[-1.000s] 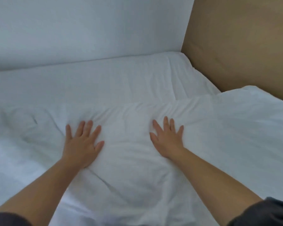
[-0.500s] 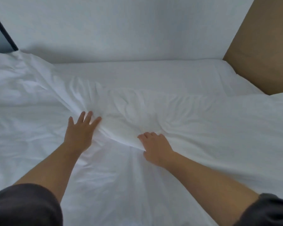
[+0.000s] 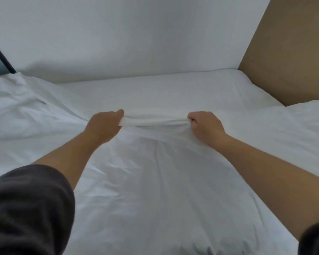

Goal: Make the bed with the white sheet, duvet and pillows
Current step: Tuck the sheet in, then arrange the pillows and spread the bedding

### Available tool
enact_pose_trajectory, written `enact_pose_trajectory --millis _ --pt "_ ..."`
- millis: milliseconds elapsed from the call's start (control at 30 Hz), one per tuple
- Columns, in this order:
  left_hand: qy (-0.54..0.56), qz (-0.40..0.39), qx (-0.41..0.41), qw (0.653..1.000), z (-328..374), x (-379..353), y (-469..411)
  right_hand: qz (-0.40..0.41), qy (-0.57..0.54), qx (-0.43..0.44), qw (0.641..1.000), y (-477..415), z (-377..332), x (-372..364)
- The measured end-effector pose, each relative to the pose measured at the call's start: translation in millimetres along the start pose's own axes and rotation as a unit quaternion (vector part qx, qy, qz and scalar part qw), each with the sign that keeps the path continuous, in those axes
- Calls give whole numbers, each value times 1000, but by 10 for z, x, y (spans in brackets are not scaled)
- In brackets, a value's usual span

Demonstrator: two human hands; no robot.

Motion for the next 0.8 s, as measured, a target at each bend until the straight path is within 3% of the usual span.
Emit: enact_pose_trajectory --millis 67,167,233,300,333,400,467,533,600,667,733,800 --pt "25 53 -6 998 7 424 -19 64 -75 32 995 82 -87 214" --pt "6 71 -57 996 108 817 79 55 91 230 967 424 -297 18" --pt "-22 85 -116 989 259 924 213 32 177 232 956 485 -309 -114" --pt "-57 86 -138 985 352 982 377 34 173 185 967 413 -335 -44" --pt "-79 74 -119 987 324 968 463 35 167 202 964 422 -384 -3" --pt "-126 -2 -45 991 274 912 593 -24 140 227 963 427 -446 61" --pt "-137 -143 -16 980 372 838 799 -172 83 218 957 557 -457 17" --pt "-100 -275 -31 956 602 681 1176 -359 52 173 916 863 -362 -159" --pt "-65 -360 -67 928 831 432 1669 -487 104 159 853 1315 -150 -422" --pt "-36 -410 -77 908 882 183 2114 -506 211 167 819 1755 161 -720" --pt "-49 -418 -79 904 779 -61 2390 -448 259 167 839 2068 353 -926" --pt "-85 -342 -118 928 709 -162 2499 -386 266 186 863 2223 401 -1011"
Point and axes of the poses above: each hand's wrist, its own y-axis away from the middle knuckle, its own x-axis out of the back of the hand, z = x × y, the point moved 6 cm from there along -y, towards the middle knuckle, and after that the axes turned 12 degrees about z, right-handed, at the moved point
